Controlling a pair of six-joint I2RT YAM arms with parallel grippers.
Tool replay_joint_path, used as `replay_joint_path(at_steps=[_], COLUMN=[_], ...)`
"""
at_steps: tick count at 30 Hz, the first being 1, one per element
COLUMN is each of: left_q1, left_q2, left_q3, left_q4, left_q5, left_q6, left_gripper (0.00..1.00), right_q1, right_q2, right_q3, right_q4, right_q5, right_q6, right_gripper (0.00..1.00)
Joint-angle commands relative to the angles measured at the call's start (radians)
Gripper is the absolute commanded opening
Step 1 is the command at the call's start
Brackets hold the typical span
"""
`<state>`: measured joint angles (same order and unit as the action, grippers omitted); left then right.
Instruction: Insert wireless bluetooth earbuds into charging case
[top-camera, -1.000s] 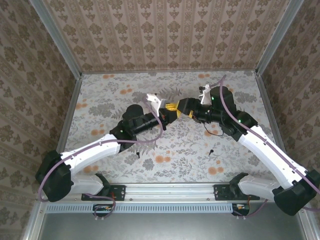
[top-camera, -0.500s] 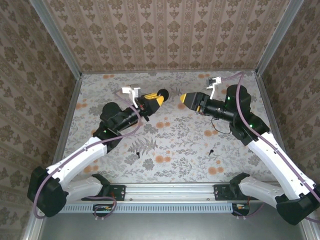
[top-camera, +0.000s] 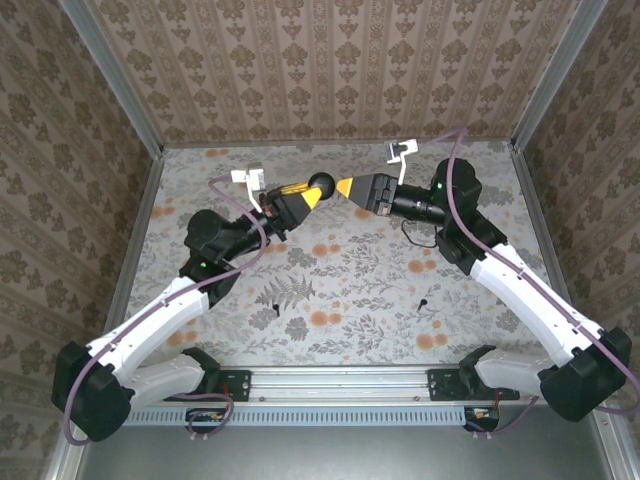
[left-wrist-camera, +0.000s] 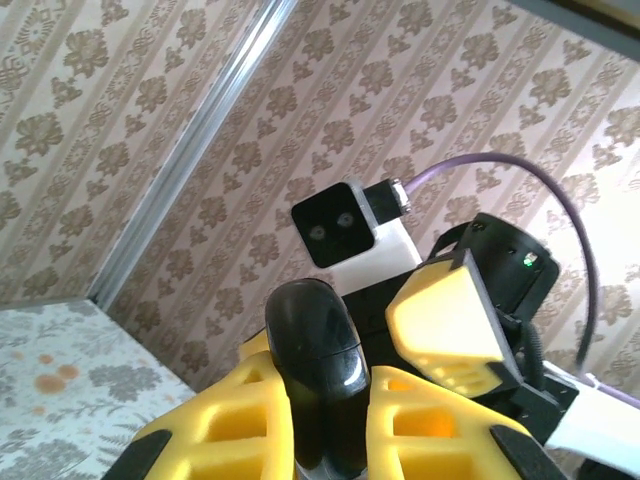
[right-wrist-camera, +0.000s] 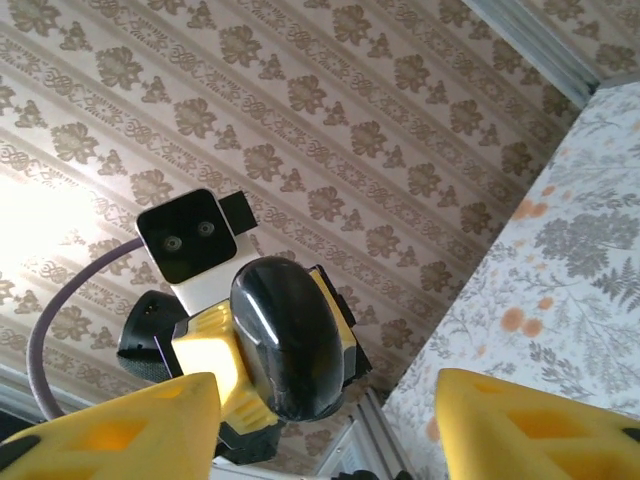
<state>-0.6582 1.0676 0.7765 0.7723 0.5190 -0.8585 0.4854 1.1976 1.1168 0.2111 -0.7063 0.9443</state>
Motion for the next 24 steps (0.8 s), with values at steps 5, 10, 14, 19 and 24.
replay_joint_path(at_steps=[5,10,14,19,24], left_q1=[0.009,0.009,0.011,0.012,0.012], left_q2=[0.033,0.057,0.086,0.122,0.132], left_q3=[0.01,0.013,0.024,0.05,0.045], left_q4=[0.123,0.166,0.205,0.222,0.21], left_q5=[0.055,0.065,0.086,0.15,0.168], left_q6=[-0.093,-0.124,-0.163,-0.198,-0.202], left_gripper=[0.01,0.01,0.01,0.01,0.01], right_q1=[0.007,0.01,0.01,0.009,0.009], right_q2=[0.016,0.017,0.029,0.046,0.056], right_q3=[0.023,0.022,0.024,0.034,0.03], right_q4=[0.13,0.127,0.137,0.148,0.147], right_q5=[-0.06,-0.068,-0.078,-0.09,-0.107], right_q6=[0.05,0.049,0.061,0.061,0.044], right_gripper=[0.51,0.44,0.42,0.36,0.26])
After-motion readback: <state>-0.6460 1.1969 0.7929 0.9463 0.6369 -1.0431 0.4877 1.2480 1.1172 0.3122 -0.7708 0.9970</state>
